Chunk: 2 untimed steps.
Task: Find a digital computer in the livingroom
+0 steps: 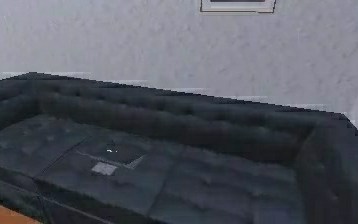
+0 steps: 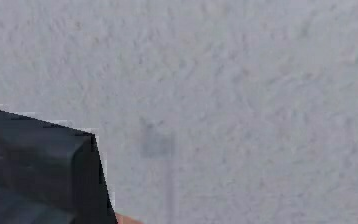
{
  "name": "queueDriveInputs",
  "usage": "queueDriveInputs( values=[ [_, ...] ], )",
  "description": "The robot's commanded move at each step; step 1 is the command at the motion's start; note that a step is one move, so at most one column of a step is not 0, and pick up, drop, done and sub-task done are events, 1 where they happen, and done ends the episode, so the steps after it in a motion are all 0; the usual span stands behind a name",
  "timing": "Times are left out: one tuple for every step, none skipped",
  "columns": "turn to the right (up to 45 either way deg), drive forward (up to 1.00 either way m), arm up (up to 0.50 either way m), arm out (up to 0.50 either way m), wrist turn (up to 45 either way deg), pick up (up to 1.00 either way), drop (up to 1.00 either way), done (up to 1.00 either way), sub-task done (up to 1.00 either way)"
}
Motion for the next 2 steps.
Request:
queueDriveInputs(
  values=[
    [-21.0,0.00,0.00,0.00,0.0,0.00,0.00,0.00,0.00],
    [0.0,0.00,0.00,0.00,0.0,0.00,0.00,1.00,0.00]
  ],
)
